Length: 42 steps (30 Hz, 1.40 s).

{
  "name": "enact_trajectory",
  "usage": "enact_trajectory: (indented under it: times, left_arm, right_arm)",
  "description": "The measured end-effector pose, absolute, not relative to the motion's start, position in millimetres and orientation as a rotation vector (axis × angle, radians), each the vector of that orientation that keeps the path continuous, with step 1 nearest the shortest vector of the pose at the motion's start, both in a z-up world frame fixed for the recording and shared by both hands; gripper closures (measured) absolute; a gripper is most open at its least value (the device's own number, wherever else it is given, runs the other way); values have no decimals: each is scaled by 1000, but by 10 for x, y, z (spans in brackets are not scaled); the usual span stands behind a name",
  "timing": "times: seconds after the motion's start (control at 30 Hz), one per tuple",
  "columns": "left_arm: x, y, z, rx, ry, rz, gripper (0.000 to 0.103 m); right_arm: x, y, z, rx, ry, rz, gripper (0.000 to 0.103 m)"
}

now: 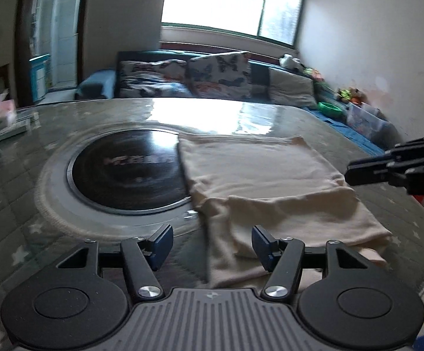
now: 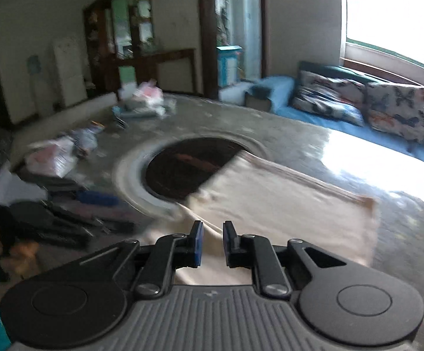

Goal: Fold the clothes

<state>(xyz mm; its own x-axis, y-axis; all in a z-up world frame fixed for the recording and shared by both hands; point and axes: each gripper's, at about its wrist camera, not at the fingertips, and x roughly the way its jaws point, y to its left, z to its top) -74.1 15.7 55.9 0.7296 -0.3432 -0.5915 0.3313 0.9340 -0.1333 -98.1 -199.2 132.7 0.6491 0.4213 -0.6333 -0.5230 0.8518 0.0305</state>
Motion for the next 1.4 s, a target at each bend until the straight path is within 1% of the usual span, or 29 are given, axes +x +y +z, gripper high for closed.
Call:
enact_trajectory:
  times: [0.1, 0.17, 0.2, 0.3, 0.37, 0.47, 0.7, 0.73, 0.9, 1.1, 1.4]
  left_arm:
    - [-714, -24, 525, 28, 658, -408, 52]
    - [-689, -103, 478, 51, 668, -417, 60]
    - [-672, -133, 452, 59, 675, -420, 61]
    - [-621, -192, 383, 73, 696, -421, 74]
    - [-606, -209, 346, 86, 707, -413, 84]
    - [-597, -219, 317, 104, 712, -400, 89]
    - [-603, -207, 327, 134, 718, -402, 89]
    - [-598, -208, 347, 134, 717, -404, 87]
    - [-542, -271, 447, 134, 704, -425, 86]
    - [-356, -472, 458, 121, 700, -443, 86]
    - [-171, -478, 293, 101, 743, -429, 86]
  right_arm:
    - [-1020, -2236, 1200, -172, 736, 474, 89]
    - [-1065, -2361, 1095, -176, 774, 439, 89]
    - [-1086, -2422, 1050, -181, 789, 421, 88]
    - [-1158, -2566, 946, -192, 819, 388, 88]
    - [-1186, -2645, 899, -174, 822, 379, 88]
    - [-1200, -2700, 857, -140, 811, 382, 88]
    - [-1187, -2727, 681, -155, 857, 385, 87]
    - [-1186, -2738, 698, -156, 857, 385, 87]
    - [-1105, -2757, 842, -175, 819, 384, 87]
    - [-772, -2727, 902, -142, 760, 379, 87]
    - [-507, -2775, 634, -73, 777, 341, 88]
